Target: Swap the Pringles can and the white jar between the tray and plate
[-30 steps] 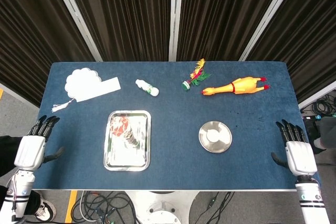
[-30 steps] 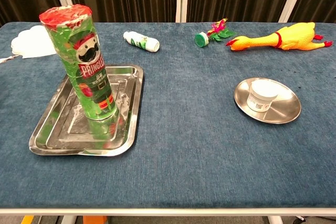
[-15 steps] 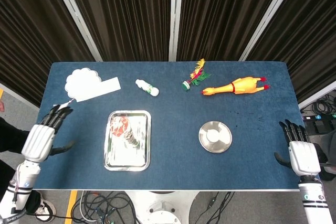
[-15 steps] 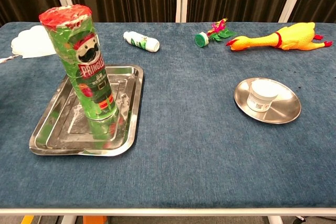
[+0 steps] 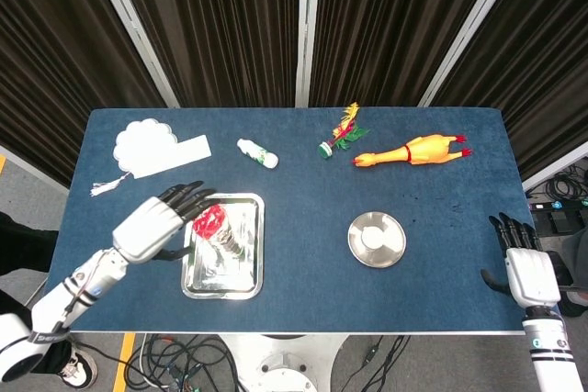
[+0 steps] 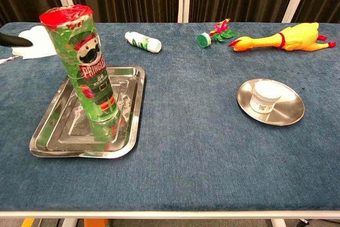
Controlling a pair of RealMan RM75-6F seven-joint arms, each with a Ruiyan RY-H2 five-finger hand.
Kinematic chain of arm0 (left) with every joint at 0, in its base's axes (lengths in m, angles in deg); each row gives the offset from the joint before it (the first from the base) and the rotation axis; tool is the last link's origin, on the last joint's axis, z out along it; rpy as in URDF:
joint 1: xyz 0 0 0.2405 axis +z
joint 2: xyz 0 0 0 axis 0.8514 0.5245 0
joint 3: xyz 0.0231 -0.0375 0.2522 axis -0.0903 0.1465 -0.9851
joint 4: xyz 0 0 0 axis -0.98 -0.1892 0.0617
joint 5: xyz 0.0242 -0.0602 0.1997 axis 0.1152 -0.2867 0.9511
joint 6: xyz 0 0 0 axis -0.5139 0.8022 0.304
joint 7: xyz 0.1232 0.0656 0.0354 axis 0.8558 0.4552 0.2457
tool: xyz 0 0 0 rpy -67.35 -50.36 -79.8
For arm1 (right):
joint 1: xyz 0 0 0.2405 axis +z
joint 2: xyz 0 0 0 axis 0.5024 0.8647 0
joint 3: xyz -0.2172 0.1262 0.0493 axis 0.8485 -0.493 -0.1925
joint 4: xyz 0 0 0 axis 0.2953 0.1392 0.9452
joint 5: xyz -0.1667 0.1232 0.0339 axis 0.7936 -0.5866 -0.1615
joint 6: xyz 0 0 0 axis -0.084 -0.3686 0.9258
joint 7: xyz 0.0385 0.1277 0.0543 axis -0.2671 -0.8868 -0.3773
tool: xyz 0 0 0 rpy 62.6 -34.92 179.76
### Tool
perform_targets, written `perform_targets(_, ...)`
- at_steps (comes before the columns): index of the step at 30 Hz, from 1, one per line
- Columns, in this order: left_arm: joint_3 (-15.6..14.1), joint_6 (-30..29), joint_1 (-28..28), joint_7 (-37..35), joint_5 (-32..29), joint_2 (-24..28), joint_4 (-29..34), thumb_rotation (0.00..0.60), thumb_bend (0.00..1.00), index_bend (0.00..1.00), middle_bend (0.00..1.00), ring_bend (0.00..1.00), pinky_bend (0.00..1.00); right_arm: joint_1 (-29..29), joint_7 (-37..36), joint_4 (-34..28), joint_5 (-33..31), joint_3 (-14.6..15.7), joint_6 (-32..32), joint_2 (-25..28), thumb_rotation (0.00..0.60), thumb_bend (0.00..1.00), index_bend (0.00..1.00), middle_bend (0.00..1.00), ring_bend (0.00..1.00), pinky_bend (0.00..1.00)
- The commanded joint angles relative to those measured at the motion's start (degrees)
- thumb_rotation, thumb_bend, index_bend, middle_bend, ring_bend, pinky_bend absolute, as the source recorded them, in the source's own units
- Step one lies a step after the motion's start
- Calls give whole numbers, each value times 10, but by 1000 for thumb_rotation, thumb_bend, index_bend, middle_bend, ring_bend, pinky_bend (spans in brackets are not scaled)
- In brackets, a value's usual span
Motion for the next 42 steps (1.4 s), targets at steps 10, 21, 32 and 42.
perform_targets(10,-9,95,-72,-9,-25,-8,-6,600,195,138,103,0,173,-3,-17,13,-2,-4,2,-2,600,184,0,0,0,0)
perform_targets(21,-10,94,-89,4,-53,-34,-24,600,325,357,302,205,450,-1,-32,28,-18,-6,-20,-6,600,193,0,0,0,0)
perform_targets(32,-3,91,-108,7,-62,-26,-16,600,366,398,342,253,509,-3,-47,34,-13,-9,-13,-7,600,212,0,2,0,0)
perform_targets(42,37,113,-163,-17,-88,-41,-34,600,367,400,368,276,530,-4,-50,37,-11,-11,-9,-8,600,213,0,5,0,0)
